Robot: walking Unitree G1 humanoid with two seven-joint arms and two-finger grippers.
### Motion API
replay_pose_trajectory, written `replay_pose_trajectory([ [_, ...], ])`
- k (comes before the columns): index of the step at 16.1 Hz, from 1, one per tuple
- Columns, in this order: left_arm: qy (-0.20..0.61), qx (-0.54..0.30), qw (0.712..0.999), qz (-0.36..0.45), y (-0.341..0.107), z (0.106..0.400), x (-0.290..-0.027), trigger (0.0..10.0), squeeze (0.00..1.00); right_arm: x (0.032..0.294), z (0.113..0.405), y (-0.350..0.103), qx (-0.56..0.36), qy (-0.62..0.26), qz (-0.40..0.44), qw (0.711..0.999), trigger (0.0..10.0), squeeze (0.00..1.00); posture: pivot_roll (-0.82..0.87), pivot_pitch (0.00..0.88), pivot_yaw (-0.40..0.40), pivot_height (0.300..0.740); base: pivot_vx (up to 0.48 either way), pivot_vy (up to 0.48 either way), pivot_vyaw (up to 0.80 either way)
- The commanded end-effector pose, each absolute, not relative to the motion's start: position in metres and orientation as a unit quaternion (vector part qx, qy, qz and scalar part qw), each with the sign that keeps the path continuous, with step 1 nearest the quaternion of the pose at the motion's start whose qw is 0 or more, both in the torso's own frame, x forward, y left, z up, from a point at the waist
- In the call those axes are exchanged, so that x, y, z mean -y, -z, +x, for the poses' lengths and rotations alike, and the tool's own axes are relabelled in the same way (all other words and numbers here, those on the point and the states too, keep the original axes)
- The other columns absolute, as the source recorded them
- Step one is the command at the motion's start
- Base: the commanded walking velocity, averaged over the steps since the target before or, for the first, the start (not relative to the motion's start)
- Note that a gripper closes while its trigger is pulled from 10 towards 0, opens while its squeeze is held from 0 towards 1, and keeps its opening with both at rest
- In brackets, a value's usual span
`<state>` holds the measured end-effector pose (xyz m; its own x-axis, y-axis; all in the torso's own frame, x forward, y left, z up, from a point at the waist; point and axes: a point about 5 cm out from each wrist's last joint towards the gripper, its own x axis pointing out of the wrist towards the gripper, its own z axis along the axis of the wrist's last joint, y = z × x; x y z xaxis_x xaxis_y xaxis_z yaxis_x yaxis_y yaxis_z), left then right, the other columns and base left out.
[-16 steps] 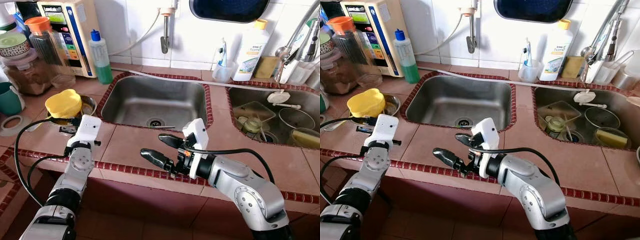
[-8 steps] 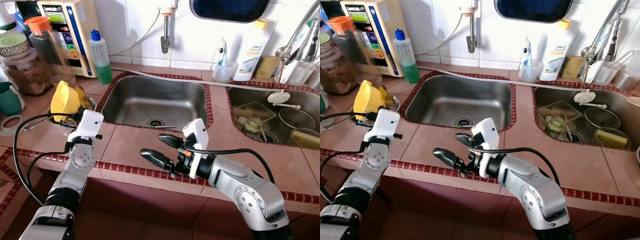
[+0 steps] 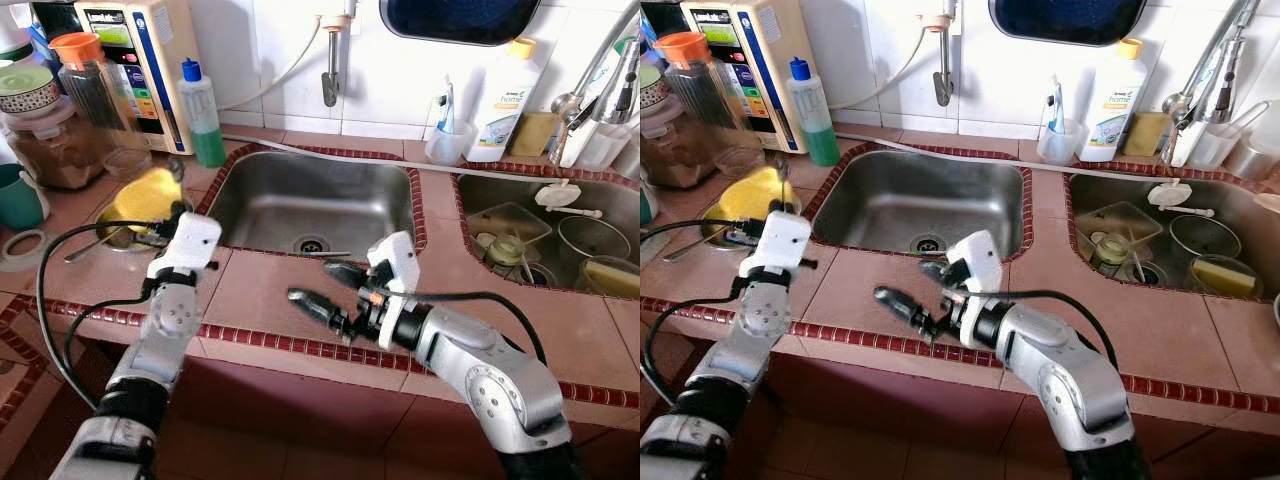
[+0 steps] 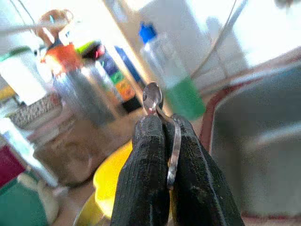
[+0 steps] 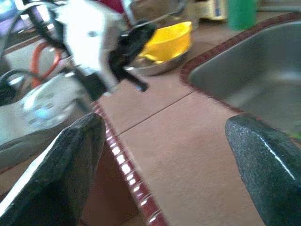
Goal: Kitchen organization
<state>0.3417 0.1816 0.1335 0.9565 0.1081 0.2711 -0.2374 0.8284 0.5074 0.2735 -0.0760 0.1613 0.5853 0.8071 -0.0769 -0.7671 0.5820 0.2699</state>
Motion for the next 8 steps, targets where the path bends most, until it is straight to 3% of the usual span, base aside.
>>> replay_pose_trajectory([
  [1,-0.082,0.151,0.944,0.282,-0.147,0.341,-0.173,0.0,0.0,0.08,0.279,-0.166,-0.082,-0.429,0.101,0.894,10.0,0.0,-0.04,0.016,0.017,0.74,0.0,0.0,0.0],
  [6,-0.008,0.253,0.916,0.312,-0.171,0.326,-0.145,0.0,0.0,0.097,0.302,-0.171,-0.057,-0.342,0.123,0.93,10.0,0.0,-0.04,0.01,0.014,0.74,0.0,0.0,0.0],
  [8,0.084,0.289,0.891,0.34,-0.17,0.31,-0.126,0.0,0.0,0.116,0.318,-0.179,-0.041,-0.284,0.156,0.945,10.0,0.0,-0.02,0.009,0.013,0.74,0.0,0.0,0.0],
])
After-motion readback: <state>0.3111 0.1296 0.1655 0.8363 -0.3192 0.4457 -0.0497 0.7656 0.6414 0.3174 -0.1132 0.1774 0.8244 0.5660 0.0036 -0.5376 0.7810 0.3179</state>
